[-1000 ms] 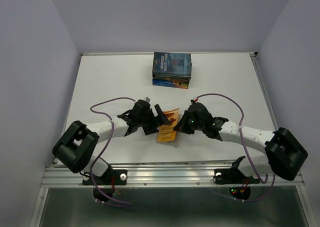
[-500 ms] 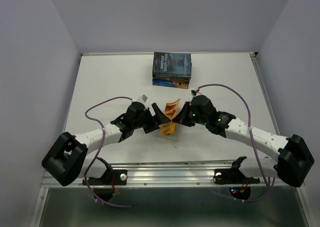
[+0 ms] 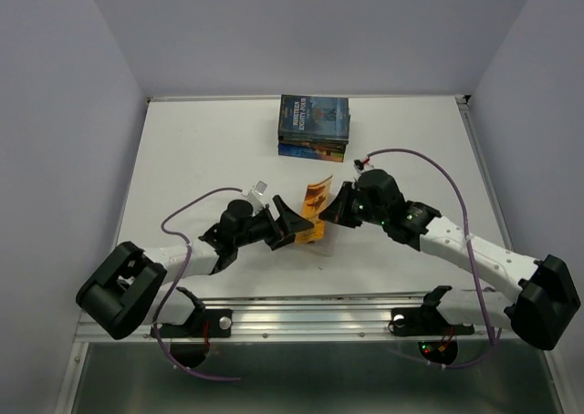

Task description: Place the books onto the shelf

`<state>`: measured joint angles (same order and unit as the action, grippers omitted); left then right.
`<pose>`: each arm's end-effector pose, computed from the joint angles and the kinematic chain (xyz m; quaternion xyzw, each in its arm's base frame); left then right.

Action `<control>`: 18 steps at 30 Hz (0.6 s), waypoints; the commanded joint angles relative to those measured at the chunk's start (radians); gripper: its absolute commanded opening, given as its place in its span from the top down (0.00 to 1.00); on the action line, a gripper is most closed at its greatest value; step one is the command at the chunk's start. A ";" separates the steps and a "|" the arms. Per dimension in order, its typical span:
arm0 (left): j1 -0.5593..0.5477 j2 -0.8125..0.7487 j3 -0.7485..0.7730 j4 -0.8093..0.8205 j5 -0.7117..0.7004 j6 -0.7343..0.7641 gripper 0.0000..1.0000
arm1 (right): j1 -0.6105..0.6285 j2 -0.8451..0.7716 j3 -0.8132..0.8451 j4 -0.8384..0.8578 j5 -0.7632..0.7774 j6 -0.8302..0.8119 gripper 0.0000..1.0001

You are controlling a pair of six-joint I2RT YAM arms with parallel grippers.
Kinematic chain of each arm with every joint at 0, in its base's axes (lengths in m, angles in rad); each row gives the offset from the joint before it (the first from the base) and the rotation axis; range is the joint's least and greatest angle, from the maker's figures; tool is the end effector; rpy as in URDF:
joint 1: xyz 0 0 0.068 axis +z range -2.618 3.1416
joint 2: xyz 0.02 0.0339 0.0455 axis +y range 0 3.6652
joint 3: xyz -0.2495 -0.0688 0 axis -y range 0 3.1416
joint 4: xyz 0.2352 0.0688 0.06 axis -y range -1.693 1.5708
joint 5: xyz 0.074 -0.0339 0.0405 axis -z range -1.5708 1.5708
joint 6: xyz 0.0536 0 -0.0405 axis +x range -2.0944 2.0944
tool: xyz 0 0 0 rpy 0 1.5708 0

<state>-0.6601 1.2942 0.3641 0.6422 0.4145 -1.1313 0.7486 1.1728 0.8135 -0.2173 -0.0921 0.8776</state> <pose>0.1910 -0.1756 0.1659 -0.0633 0.7912 -0.5601 0.2372 0.1955 0.1883 0.2475 0.0347 0.8776 0.3739 0.2980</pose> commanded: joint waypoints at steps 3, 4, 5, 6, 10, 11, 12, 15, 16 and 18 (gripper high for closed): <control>-0.004 -0.052 -0.099 0.485 0.147 -0.065 0.01 | -0.041 -0.070 0.084 0.101 -0.109 -0.060 0.99; -0.004 -0.053 -0.090 0.488 0.159 -0.053 0.01 | -0.052 -0.073 0.085 0.110 -0.132 -0.068 0.99; -0.004 -0.047 -0.077 0.488 0.185 -0.041 0.01 | -0.052 -0.076 0.098 0.121 -0.171 -0.080 0.99; -0.006 -0.041 -0.062 0.484 0.194 -0.027 0.01 | -0.063 -0.076 0.104 0.133 -0.193 -0.088 0.99; -0.004 -0.039 -0.066 0.575 0.205 -0.019 0.01 | -0.063 -0.078 0.154 0.144 -0.291 -0.132 0.99; -0.004 -0.038 -0.067 0.589 0.211 -0.022 0.01 | -0.072 -0.079 0.159 0.145 -0.302 -0.140 0.99; -0.006 -0.038 -0.063 0.605 0.222 -0.021 0.01 | -0.072 -0.081 0.167 0.145 -0.316 -0.146 0.99; -0.004 -0.036 -0.060 0.640 0.225 -0.021 0.01 | -0.083 -0.081 0.184 0.144 -0.395 -0.166 0.99; -0.004 -0.035 -0.065 0.652 0.225 -0.025 0.01 | -0.083 -0.085 0.194 0.145 -0.411 -0.170 0.99; -0.001 -0.032 -0.073 0.712 0.228 -0.034 0.01 | -0.094 -0.093 0.205 0.144 -0.445 -0.180 0.99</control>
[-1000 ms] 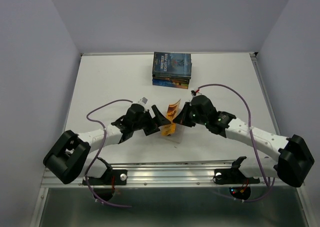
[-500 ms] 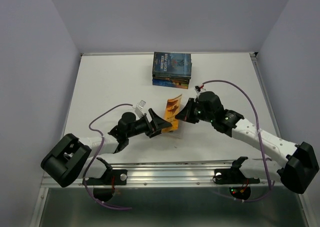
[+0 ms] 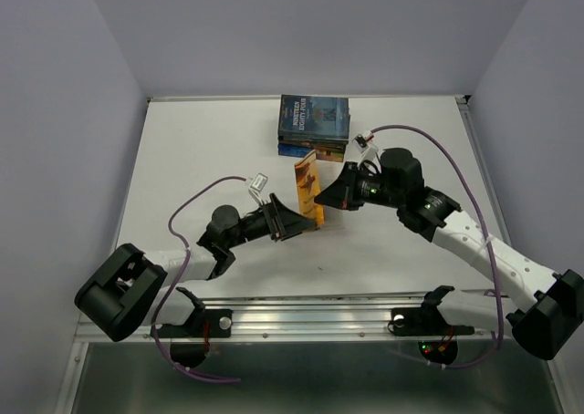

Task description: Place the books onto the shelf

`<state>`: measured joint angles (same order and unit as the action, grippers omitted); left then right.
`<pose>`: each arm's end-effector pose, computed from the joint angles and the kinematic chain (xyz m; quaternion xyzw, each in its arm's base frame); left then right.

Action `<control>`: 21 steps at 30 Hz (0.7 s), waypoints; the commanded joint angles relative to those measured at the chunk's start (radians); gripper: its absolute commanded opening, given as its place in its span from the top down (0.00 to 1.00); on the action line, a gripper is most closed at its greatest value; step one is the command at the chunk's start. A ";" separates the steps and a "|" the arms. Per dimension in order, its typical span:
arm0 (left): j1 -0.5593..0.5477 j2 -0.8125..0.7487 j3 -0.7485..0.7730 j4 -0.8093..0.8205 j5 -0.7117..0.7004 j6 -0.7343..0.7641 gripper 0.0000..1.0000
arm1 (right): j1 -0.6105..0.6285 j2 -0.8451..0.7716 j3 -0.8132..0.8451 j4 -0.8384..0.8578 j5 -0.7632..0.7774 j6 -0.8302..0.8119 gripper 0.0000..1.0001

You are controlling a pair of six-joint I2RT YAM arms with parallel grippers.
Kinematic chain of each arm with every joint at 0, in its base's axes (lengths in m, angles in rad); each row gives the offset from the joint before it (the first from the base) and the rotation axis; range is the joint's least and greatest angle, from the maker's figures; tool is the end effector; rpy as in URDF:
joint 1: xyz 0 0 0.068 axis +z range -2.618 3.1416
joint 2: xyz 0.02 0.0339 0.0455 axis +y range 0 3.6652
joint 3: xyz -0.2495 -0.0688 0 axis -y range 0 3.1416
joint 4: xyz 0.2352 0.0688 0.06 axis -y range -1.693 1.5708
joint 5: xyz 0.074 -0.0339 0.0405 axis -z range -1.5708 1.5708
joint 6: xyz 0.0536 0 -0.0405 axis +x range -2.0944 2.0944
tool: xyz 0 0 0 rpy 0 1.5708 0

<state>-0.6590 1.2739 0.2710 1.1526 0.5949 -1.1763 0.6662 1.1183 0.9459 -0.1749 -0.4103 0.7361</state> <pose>0.1723 -0.1714 0.2037 0.0553 0.6597 -0.6917 0.2886 0.1980 0.1829 0.3147 -0.0889 0.8051 0.4901 0.3220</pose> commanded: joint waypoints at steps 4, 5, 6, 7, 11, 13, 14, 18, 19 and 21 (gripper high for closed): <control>0.005 -0.007 0.007 0.251 0.057 0.007 0.01 | -0.034 -0.058 0.094 0.100 -0.163 -0.033 0.99; 0.006 -0.010 0.007 0.252 0.057 0.012 0.01 | -0.034 -0.060 0.103 0.100 -0.171 -0.030 0.99; 0.007 -0.010 0.007 0.246 0.060 0.014 0.01 | -0.034 -0.058 0.106 0.100 -0.179 -0.032 0.99; 0.010 -0.010 0.007 0.249 0.062 0.017 0.01 | -0.043 -0.055 0.116 0.098 -0.185 -0.033 0.99; 0.018 -0.016 -0.004 0.288 0.063 -0.003 0.02 | -0.043 -0.031 0.128 0.083 -0.241 -0.050 0.99; 0.019 -0.019 -0.003 0.323 0.066 -0.009 0.06 | -0.043 -0.018 0.123 0.080 -0.260 -0.050 0.99; 0.019 -0.019 -0.001 0.335 0.069 -0.014 0.09 | -0.053 -0.009 0.120 0.078 -0.272 -0.050 0.99; 0.022 -0.027 0.013 0.394 0.089 -0.019 0.43 | -0.063 0.006 0.102 0.077 -0.289 -0.046 0.99; 0.021 -0.027 0.014 0.398 0.091 -0.019 0.50 | -0.063 0.008 0.100 0.075 -0.288 -0.046 0.99; 0.021 -0.031 0.017 0.401 0.097 -0.017 0.71 | -0.073 0.006 0.093 0.077 -0.280 -0.043 0.99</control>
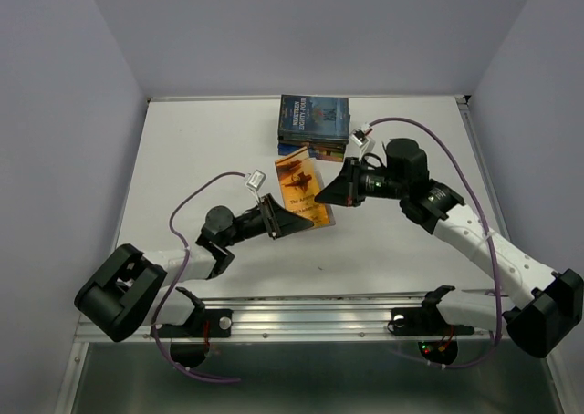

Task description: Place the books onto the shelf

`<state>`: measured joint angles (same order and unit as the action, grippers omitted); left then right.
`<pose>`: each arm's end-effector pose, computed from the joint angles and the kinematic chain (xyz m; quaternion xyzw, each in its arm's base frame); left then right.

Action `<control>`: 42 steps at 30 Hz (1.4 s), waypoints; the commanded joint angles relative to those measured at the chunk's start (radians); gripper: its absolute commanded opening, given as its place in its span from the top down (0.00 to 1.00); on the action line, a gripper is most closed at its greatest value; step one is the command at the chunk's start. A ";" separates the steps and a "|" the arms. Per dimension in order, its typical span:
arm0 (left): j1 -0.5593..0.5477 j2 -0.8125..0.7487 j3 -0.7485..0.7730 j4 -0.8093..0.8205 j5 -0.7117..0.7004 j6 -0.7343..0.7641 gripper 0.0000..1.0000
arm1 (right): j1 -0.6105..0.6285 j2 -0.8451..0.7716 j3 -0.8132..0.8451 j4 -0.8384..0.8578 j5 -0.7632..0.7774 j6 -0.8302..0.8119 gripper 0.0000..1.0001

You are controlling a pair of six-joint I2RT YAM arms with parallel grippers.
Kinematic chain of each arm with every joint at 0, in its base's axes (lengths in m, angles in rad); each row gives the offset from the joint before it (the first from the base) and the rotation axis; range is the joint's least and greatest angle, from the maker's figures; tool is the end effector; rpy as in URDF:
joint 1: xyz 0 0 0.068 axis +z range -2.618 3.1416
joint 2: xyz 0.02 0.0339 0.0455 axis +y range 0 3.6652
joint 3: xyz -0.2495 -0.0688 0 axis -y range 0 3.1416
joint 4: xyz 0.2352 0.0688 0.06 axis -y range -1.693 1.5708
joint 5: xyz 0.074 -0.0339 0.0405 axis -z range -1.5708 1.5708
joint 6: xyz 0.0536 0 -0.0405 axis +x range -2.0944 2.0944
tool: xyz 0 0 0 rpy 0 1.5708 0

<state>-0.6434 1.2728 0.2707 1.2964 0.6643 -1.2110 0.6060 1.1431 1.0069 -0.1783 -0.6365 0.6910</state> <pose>0.1683 -0.1675 0.2198 0.0937 0.6140 -0.7239 0.3002 0.2030 0.1794 0.3318 -0.1511 0.7756 0.5389 0.2919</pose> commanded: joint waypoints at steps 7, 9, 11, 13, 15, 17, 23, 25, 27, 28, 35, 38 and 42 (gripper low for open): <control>0.007 -0.052 0.035 0.173 0.020 0.050 1.00 | -0.032 -0.010 0.009 0.034 0.017 -0.013 0.93; 0.008 -0.059 0.042 0.150 0.012 0.060 1.00 | -0.032 -0.002 0.039 -0.010 0.105 -0.048 0.52; 0.007 -0.073 0.067 0.074 -0.011 0.094 1.00 | -0.032 0.000 0.068 -0.087 0.184 -0.074 0.18; 0.008 -0.085 0.114 -0.050 -0.032 0.131 1.00 | -0.032 -0.006 0.104 -0.133 0.299 -0.105 0.04; 0.007 -0.105 0.174 -0.202 -0.086 0.189 1.00 | -0.032 -0.019 0.139 -0.164 0.446 -0.113 0.00; 0.007 -0.125 0.215 -0.284 -0.155 0.244 1.00 | -0.032 -0.028 0.159 -0.213 0.561 -0.107 0.00; 0.014 -0.075 0.473 -0.670 -0.455 0.291 1.00 | -0.032 -0.056 0.168 -0.300 0.986 -0.039 0.00; 0.016 -0.032 0.577 -0.727 -0.502 0.259 1.00 | -0.032 -0.048 0.167 -0.317 1.049 -0.027 0.00; 0.019 0.049 0.655 -0.782 -0.573 0.235 1.00 | -0.041 -0.033 0.174 -0.328 1.127 -0.024 0.00; 0.019 0.104 0.729 -0.790 -0.592 0.219 1.00 | -0.041 -0.028 0.177 -0.335 1.152 -0.022 0.00; 0.033 0.400 1.096 -1.038 -0.830 -0.014 1.00 | -0.118 0.017 0.161 -0.340 1.227 -0.031 0.00; 0.033 0.511 1.216 -1.053 -0.842 -0.073 1.00 | -0.204 0.043 0.141 -0.339 1.172 -0.034 0.00; 0.033 0.631 1.335 -1.030 -0.842 -0.113 1.00 | -0.279 0.072 0.105 -0.313 1.086 -0.054 0.00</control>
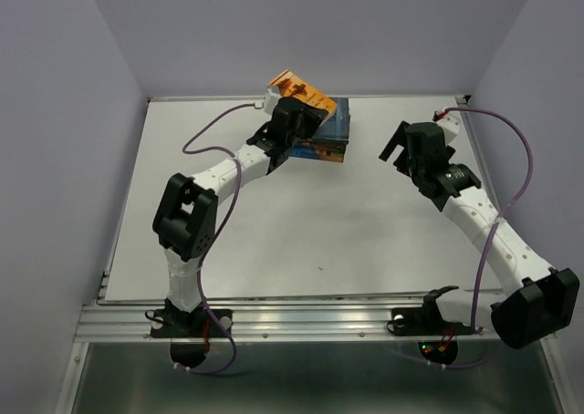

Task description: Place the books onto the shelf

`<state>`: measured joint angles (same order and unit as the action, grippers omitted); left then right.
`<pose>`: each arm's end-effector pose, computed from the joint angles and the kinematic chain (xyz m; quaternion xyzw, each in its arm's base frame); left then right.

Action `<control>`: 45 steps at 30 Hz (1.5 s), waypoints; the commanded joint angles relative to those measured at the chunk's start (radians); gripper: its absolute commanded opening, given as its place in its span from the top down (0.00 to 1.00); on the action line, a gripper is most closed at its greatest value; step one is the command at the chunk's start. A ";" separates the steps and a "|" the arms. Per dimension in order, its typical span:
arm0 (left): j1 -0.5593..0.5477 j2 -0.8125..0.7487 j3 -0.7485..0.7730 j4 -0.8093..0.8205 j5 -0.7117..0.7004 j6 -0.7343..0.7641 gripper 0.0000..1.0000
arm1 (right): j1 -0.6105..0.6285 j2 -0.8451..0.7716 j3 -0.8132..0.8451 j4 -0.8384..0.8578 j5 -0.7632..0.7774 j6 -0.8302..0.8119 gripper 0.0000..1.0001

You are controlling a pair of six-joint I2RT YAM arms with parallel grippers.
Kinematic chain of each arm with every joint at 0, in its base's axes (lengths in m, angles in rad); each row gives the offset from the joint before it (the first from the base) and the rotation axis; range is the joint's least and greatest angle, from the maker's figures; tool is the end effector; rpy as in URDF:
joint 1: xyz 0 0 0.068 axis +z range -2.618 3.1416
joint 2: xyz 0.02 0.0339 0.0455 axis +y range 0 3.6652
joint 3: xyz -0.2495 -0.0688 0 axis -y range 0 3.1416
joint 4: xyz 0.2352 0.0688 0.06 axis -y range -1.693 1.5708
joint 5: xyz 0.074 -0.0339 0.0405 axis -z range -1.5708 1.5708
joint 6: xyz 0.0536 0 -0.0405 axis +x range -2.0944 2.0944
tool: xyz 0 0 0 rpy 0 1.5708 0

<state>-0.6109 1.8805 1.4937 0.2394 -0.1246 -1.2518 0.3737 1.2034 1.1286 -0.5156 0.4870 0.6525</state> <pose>0.3825 -0.2597 0.2993 -0.2767 0.7045 -0.4949 0.4268 0.2607 0.0753 0.3210 0.2314 0.8321 0.0390 0.5025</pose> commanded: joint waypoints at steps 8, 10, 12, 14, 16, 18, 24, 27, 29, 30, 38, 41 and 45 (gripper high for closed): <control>-0.020 0.176 0.250 -0.009 -0.151 -0.213 1.00 | -0.117 0.057 -0.052 0.072 -0.159 -0.053 0.00; -0.027 0.204 0.290 -0.041 -0.164 -0.216 1.00 | -0.127 0.064 -0.050 0.074 -0.200 -0.060 0.00; -0.032 0.249 0.368 -0.078 -0.173 -0.222 0.95 | -0.136 0.068 -0.055 0.077 -0.206 -0.060 0.00; -0.032 0.284 0.396 -0.084 -0.158 -0.227 0.85 | -0.136 0.070 -0.058 0.078 -0.202 -0.062 0.00; -0.032 0.304 0.436 -0.098 -0.139 -0.225 0.70 | -0.145 0.076 -0.056 0.078 -0.206 -0.065 0.00; -0.036 0.321 0.450 -0.107 -0.126 -0.221 0.54 | -0.145 0.079 -0.055 0.078 -0.212 -0.070 0.00; -0.046 0.296 0.427 -0.140 -0.122 -0.202 0.10 | -0.154 0.082 -0.059 0.078 -0.215 -0.071 0.00; -0.046 0.275 0.398 -0.138 -0.089 -0.186 0.05 | -0.154 0.088 -0.059 0.078 -0.223 -0.074 0.00; -0.044 0.261 0.384 -0.144 -0.031 -0.161 0.05 | -0.163 0.094 -0.056 0.080 -0.238 -0.074 0.00; -0.046 0.255 0.378 -0.146 -0.008 -0.149 0.05 | -0.163 0.097 -0.056 0.081 -0.248 -0.077 0.00; -0.075 0.184 0.303 -0.149 0.152 -0.031 0.01 | -0.163 0.127 -0.043 0.085 -0.287 -0.085 0.00; -0.087 0.181 0.318 -0.144 0.192 0.023 0.01 | -0.163 0.136 -0.033 0.088 -0.320 -0.091 0.00; -0.092 0.183 0.352 -0.147 0.276 0.097 0.01 | -0.163 0.142 -0.027 0.091 -0.324 -0.097 0.00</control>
<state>-0.6941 2.1418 1.8019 0.0624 0.0547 -1.2583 0.2161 1.3434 1.0649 -0.4782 0.1833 0.5774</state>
